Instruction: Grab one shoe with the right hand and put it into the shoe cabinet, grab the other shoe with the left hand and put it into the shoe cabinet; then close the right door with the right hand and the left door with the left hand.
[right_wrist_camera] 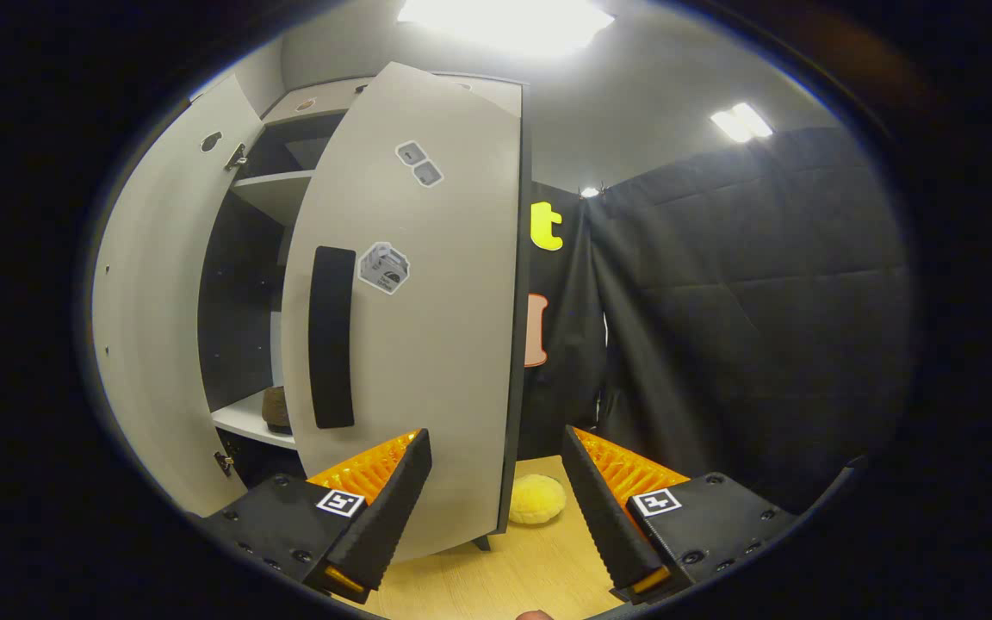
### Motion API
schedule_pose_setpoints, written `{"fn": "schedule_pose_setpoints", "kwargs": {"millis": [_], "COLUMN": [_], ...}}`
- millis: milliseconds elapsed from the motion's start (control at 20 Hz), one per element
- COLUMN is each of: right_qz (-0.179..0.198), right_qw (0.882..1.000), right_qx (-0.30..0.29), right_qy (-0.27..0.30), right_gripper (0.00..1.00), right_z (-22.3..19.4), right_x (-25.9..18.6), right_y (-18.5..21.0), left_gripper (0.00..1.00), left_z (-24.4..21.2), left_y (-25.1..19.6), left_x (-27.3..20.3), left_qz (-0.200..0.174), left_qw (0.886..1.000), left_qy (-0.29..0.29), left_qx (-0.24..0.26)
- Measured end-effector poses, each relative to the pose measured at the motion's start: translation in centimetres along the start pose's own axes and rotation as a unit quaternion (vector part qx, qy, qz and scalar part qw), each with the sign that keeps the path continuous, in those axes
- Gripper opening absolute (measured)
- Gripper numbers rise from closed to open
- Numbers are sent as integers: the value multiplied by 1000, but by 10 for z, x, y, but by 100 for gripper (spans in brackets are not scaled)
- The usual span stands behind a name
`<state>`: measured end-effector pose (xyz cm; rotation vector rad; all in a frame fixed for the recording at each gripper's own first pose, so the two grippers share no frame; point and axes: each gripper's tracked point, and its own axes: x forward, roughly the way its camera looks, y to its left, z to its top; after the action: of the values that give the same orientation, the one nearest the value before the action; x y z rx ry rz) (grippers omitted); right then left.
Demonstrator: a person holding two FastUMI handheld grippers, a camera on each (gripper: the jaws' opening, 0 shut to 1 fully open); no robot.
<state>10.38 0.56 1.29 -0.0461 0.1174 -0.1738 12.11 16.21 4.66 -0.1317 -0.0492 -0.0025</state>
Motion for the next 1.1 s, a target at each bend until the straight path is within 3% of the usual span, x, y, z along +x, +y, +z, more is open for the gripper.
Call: {"fn": "schedule_pose_setpoints", "kwargs": {"millis": [150,450,500,750,800,1100], "right_qz": [2,18,21,37,39,40], "right_qw": [1000,1000,1000,999,999,999], "right_qx": [5,4,5,10,10,3], "right_qy": [9,18,19,26,27,27], "right_gripper": [96,94,95,97,97,97], "right_z": [-9,-24,-27,-34,-35,-37], "right_x": [-4,-3,-2,3,5,8], "right_y": [-16,-29,-31,-35,-36,-52], "left_gripper": [98,99,91,91,99,99], "left_z": [4,-2,-1,-3,-3,-2], "left_y": [-1,-3,-4,-11,-12,-18], "left_x": [2,1,1,8,8,13], "left_qz": [10,10,7,-25,-29,-52], "left_qw": [1000,1000,1000,1000,1000,999], "left_qy": [-5,6,5,4,3,-6], "left_qx": [25,-10,-8,2,3,13]}}
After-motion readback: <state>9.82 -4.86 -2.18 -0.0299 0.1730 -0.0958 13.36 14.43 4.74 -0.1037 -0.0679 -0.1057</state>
